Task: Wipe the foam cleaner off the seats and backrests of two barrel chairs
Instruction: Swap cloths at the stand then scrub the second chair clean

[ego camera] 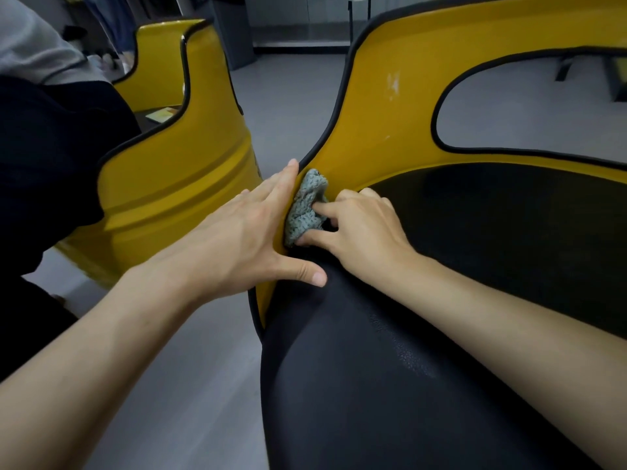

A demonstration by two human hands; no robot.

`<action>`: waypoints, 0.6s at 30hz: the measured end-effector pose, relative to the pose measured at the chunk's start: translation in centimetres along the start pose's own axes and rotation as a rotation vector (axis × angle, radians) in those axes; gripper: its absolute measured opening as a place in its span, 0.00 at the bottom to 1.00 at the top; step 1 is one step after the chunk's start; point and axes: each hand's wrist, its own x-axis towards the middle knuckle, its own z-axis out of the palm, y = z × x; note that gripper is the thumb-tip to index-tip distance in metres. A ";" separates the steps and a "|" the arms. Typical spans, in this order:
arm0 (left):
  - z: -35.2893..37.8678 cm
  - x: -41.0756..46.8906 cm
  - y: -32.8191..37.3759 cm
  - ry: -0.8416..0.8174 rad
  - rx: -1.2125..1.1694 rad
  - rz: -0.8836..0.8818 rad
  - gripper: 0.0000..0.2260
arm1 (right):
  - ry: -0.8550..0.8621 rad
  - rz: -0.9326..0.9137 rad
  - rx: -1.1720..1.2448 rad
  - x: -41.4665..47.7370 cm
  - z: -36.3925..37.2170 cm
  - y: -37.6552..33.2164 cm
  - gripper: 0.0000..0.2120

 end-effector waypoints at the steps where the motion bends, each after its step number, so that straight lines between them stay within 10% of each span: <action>1: 0.0 0.0 0.1 0.001 0.000 -0.001 0.62 | 0.015 0.017 0.033 0.0 0.1 -0.5 0.23; 7: 0.0 -0.1 0.1 0.011 -0.020 -0.005 0.63 | -0.001 0.088 0.222 -1.4 0.6 -2.4 0.17; 18: 0.0 -0.1 0.1 -0.002 -0.002 -0.005 0.62 | -0.148 0.166 -0.048 -0.6 -0.2 -1.5 0.42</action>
